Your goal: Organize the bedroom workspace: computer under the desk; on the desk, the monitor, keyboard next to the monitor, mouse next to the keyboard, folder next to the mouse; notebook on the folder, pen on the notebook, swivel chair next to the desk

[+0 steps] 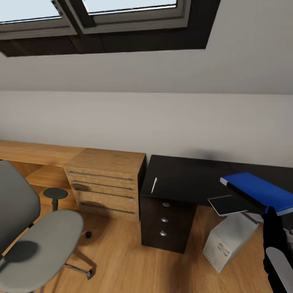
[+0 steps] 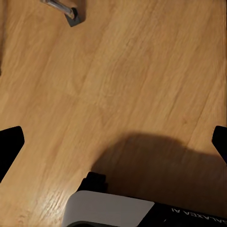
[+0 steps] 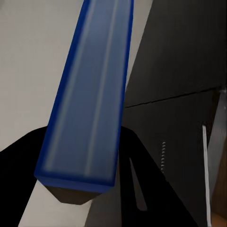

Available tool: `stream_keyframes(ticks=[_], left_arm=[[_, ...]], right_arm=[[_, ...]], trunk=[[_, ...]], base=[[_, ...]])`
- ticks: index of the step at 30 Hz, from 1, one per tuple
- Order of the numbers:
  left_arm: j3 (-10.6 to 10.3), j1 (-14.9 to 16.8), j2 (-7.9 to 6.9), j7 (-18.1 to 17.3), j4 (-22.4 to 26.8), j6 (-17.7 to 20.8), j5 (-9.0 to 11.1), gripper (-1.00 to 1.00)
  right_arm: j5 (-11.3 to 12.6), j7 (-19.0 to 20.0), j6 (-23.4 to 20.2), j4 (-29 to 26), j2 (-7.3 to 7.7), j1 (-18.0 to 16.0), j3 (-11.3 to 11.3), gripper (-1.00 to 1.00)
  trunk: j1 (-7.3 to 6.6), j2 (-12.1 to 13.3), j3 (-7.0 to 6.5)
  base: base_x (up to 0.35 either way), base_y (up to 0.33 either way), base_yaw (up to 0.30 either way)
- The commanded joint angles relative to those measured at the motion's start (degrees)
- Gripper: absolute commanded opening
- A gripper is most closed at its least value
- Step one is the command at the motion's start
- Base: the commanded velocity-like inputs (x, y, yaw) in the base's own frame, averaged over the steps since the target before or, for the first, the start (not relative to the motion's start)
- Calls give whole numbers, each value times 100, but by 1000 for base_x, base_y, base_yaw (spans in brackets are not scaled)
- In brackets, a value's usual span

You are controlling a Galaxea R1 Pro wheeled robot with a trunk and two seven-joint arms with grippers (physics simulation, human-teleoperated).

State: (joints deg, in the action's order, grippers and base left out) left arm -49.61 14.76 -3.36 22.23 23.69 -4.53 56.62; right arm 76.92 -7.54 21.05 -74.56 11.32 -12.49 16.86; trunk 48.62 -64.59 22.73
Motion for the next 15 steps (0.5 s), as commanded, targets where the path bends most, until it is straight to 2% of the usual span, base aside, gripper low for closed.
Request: stream_keyframes(ticks=[1,15], left_arm=[[-48,5,-7,36,13,-30,60,100],[-48,3,-6,36,13,-30,60,100]], right_arm=[[24,-19,22,-6,2,-5,-8,-100],[32,-19,23,72,-13,-8,-15,-100]], trunk=[[0,-4,7],[0,-4,7]], base=[[0,0,-297],[0,0,-297]])
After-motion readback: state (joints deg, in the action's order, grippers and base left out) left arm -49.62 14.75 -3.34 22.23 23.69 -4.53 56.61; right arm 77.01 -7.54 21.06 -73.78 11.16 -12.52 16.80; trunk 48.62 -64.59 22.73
